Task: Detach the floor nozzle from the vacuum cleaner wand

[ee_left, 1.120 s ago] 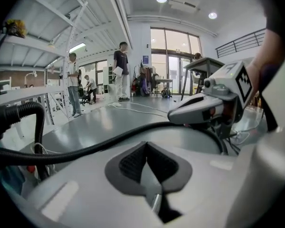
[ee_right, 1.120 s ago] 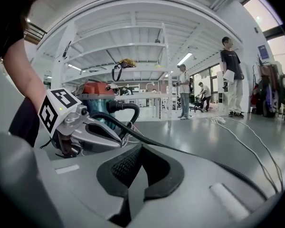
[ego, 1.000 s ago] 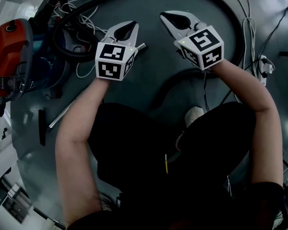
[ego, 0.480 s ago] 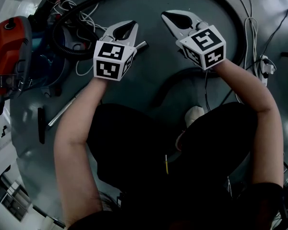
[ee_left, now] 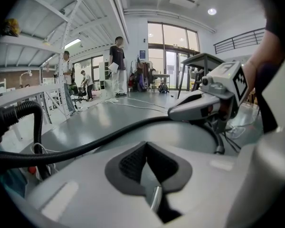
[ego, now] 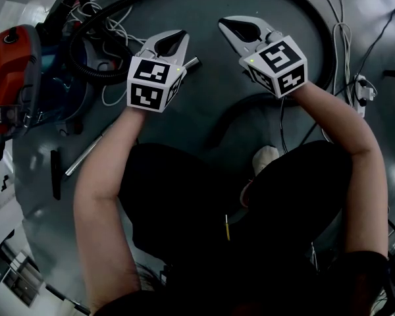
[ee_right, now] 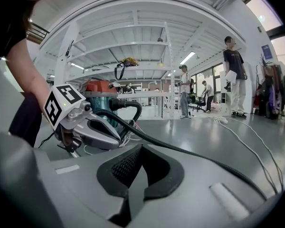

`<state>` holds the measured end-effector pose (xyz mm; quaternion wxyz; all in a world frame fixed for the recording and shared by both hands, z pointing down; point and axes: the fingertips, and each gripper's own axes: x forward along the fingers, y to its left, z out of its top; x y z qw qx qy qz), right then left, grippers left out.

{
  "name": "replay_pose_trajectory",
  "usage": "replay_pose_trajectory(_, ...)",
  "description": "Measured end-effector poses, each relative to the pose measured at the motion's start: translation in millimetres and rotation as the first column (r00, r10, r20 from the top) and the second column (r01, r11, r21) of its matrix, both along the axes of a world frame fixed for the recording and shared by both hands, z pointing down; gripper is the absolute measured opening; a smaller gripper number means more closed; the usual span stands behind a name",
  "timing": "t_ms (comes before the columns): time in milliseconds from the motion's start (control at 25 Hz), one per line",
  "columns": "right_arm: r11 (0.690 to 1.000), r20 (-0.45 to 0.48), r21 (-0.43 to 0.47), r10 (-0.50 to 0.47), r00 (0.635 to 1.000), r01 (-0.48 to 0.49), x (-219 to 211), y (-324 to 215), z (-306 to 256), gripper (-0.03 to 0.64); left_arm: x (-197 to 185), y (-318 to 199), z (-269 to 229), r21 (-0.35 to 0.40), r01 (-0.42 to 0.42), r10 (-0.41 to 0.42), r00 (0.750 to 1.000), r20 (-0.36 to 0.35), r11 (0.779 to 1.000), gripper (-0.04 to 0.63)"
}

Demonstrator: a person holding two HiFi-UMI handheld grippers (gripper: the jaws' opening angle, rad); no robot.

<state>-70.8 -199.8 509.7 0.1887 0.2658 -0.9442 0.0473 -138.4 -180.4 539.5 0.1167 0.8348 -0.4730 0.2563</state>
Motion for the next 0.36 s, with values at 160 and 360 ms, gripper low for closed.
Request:
replay_pose_trajectory(160,1.0,-0.01,0.009,-0.011,1.0,0.011,-2.5,1.4,-0.3,-0.003,-2.2,0.1,-1.4,0.004,0.002,-0.002,1.0,-0.002,1.0,0.011)
replay_pose_trajectory(360,1.0,-0.003,-0.003,-0.011,1.0,0.011,-6.0,2.6,-0.6,-0.003,-4.0,0.5,-3.2,0.009,0.005,-0.005,1.0,-0.004,1.0,0.011)
